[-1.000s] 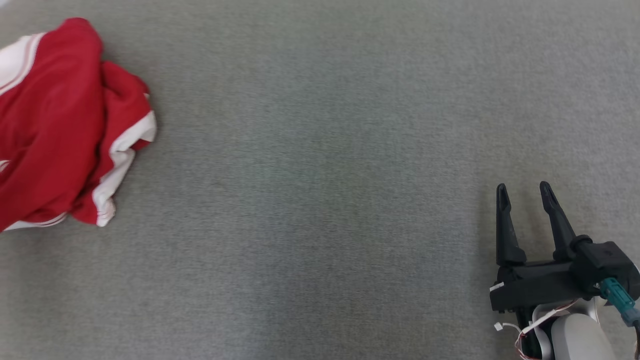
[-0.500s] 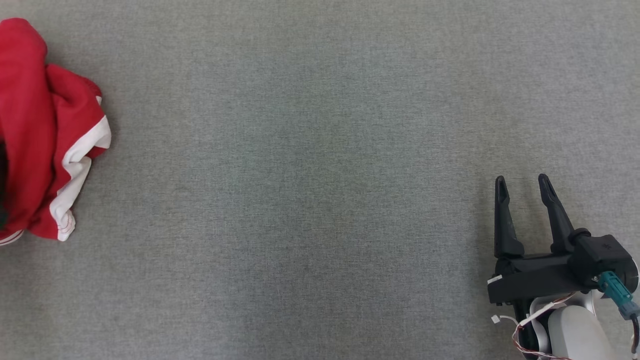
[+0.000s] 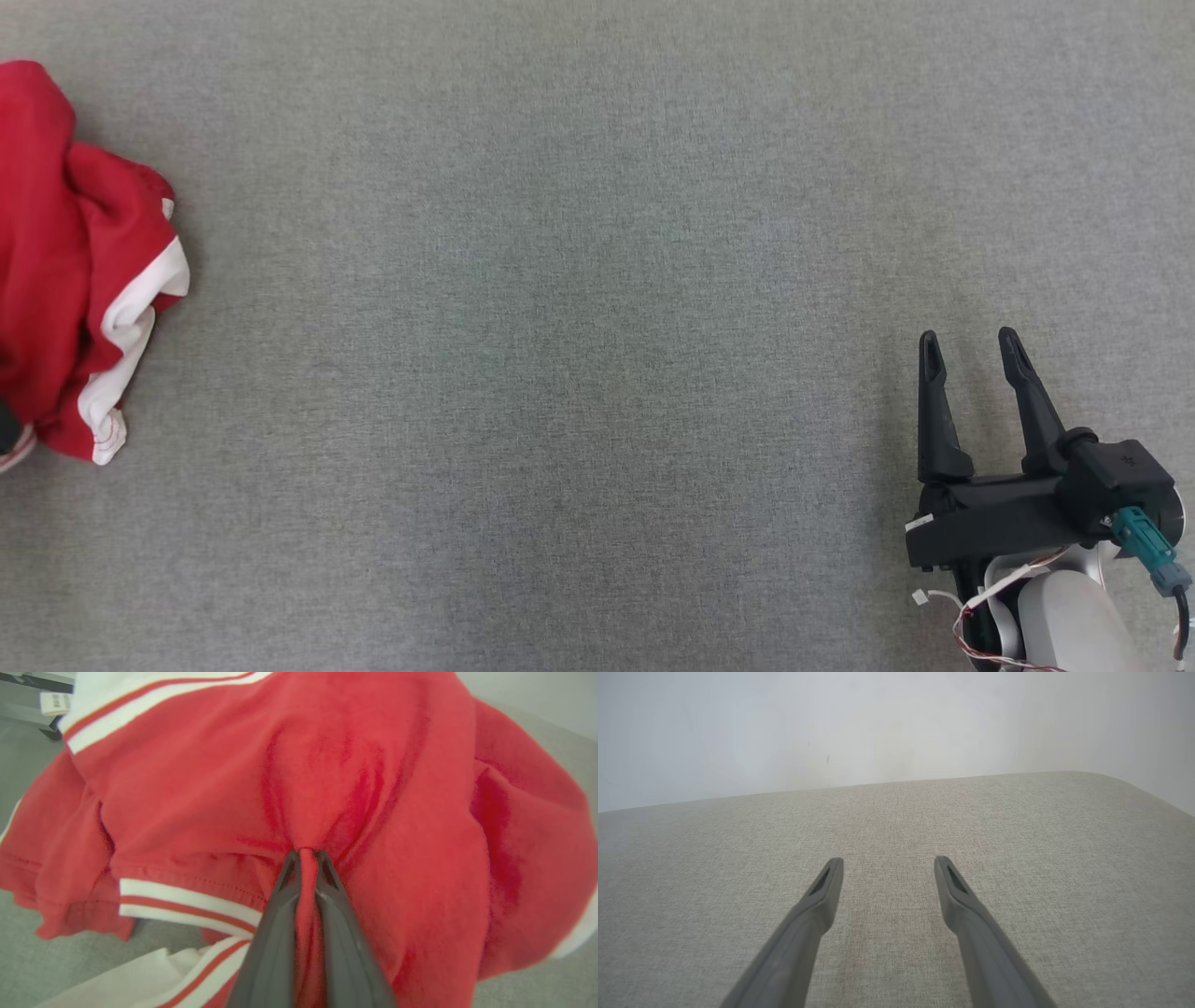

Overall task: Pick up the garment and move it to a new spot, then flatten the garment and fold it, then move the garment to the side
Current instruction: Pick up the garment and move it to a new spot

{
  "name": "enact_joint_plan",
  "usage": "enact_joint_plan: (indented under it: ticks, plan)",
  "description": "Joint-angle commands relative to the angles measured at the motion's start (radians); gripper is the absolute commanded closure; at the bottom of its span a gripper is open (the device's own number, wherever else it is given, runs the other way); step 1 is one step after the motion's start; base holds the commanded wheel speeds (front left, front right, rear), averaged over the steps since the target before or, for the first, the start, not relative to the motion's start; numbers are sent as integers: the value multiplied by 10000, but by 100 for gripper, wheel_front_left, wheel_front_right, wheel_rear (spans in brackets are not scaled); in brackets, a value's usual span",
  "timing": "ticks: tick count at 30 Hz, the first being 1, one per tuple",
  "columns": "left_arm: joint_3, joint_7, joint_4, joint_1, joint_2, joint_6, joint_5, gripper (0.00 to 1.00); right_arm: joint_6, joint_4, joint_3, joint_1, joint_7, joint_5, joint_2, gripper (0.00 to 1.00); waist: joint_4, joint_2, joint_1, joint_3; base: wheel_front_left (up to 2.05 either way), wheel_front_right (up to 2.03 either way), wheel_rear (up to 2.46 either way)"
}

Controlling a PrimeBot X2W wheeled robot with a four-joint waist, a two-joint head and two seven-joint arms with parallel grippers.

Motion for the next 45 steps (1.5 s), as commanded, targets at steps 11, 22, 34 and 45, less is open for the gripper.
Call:
enact_joint_plan:
  ticks: [11, 22, 34, 45]
  plan:
    - [-57, -2426, -666, -1312, 501, 160, 888, 100, -21, 360, 36, 213, -146, 373, -15, 0, 372, -1, 0, -842, 0, 0, 0]
    - [-583, -2634, -2995, -3083, 730, 388, 1778, 100, -21, 611, 190, 300, -164, 888, -15, 0, 137, -1, 0, -1513, 0, 0, 0]
    - [-1747, -1591, -5512, -4608, -480, 499, 1902, 100, -21, 458, 479, 439, -165, 1606, -13, 0, -1552, -1, 0, -1599, 0, 0, 0]
    - [-2862, -1755, -5182, -4209, -1763, 461, 1965, 100, -21, 340, 740, 486, -147, 2033, -12, 0, -2770, -1, 0, -1522, 0, 0, 0]
